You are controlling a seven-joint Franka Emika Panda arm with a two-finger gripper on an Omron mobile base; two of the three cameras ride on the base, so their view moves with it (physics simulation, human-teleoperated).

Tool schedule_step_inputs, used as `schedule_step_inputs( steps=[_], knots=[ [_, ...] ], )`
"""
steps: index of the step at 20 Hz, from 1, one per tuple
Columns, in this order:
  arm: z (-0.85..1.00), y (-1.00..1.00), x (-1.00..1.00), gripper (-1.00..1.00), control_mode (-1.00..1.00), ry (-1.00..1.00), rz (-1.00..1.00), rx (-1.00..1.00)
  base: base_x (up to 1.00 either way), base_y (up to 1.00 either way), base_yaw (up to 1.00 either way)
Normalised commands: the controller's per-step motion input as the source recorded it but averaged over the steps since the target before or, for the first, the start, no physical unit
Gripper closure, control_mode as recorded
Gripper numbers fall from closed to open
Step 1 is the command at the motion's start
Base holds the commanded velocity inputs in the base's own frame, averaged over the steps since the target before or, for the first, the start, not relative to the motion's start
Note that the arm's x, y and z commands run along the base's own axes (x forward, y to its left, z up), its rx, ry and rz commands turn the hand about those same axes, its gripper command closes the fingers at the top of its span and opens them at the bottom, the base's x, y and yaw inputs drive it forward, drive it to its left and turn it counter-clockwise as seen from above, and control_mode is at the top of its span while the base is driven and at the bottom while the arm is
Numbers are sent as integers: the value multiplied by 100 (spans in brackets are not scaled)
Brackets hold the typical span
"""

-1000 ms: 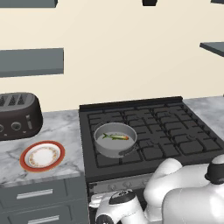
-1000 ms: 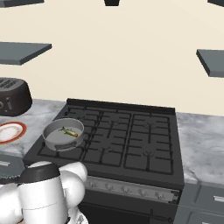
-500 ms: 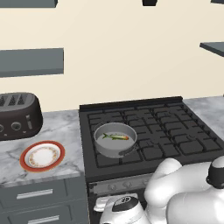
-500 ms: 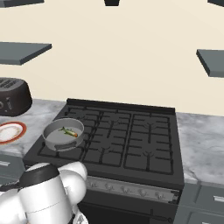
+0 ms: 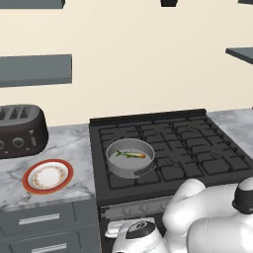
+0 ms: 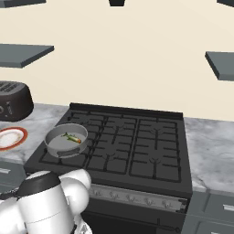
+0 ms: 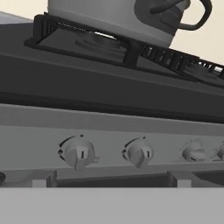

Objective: Retrieve the frozen meat and place it in the pot on a burner. Then turn the burner on.

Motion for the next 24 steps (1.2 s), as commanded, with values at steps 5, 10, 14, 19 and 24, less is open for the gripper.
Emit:
schedule_step_inputs(
  steps=[5, 10, 14, 19, 24],
  knots=[
    [2, 0, 1, -100, -100, 0, 0, 0, 0, 0, 0],
    [-1, 6, 6, -100, -100, -3, 0, 1, 0, 0, 0],
    [-2, 10, 0, -100, -100, -24, 0, 11, 0, 0, 0],
    [-10, 0, 0, -100, -100, -28, 0, 14, 0, 0, 0],
    [-15, 1, 0, -100, -100, -14, 0, 7, 0, 0, 0]
  ],
)
